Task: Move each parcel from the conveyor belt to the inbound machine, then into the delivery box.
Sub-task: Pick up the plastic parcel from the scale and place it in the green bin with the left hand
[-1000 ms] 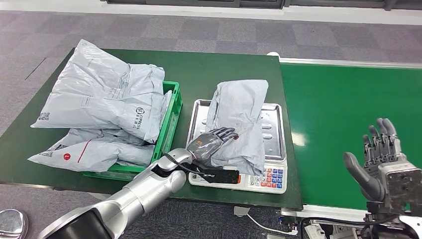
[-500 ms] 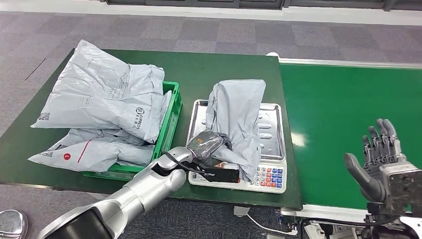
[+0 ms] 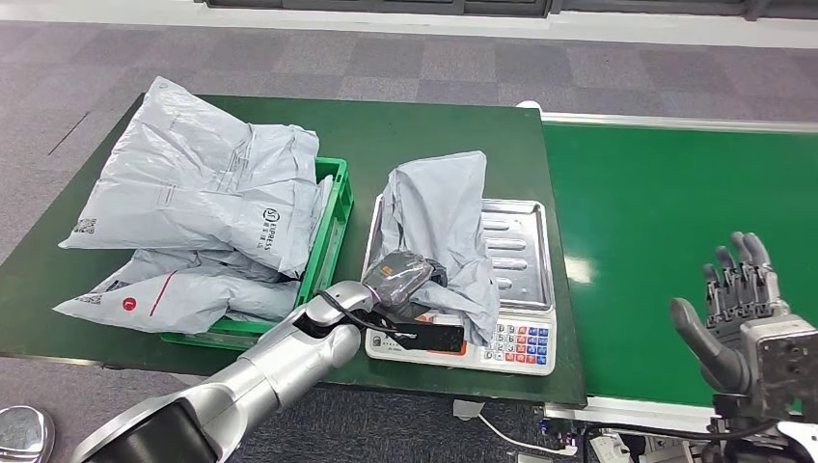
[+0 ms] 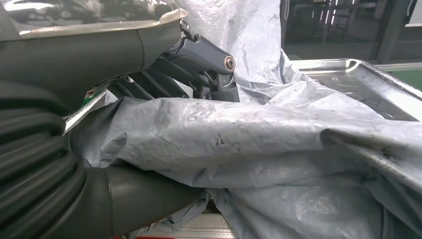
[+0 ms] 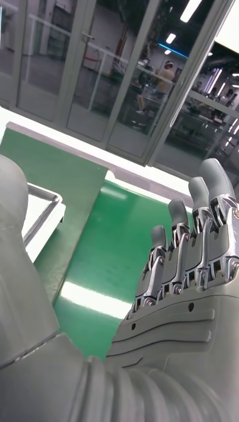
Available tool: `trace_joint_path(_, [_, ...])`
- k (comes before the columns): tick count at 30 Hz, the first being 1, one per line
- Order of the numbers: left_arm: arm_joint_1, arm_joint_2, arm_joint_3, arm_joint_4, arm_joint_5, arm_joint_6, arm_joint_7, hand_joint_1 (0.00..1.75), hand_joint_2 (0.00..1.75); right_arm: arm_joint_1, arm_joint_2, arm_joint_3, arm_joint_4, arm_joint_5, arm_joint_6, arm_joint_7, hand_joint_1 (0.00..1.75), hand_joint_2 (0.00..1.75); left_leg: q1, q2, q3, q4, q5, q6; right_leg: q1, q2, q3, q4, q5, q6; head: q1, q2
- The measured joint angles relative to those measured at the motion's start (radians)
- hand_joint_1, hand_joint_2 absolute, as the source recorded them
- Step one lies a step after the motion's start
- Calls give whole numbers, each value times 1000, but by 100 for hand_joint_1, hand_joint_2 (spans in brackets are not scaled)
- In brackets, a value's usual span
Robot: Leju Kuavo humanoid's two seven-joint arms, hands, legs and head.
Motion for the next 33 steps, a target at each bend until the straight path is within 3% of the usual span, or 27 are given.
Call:
trace_joint_path(11, [-19,-3,12,-32,-16,1,3,175,175,16,-5,6,0,-8,-9,3,0,175,0,0,0,0,0,0,0,0,0,0,0,0,0,0])
trace_joint_path(33, [-18,9,17,-272,-8,-60,9,175,175,15,14,-1,-17,34,52,32,0,175,0,0,-1,0,0,0,0,0,-1,0,0,0,0,0])
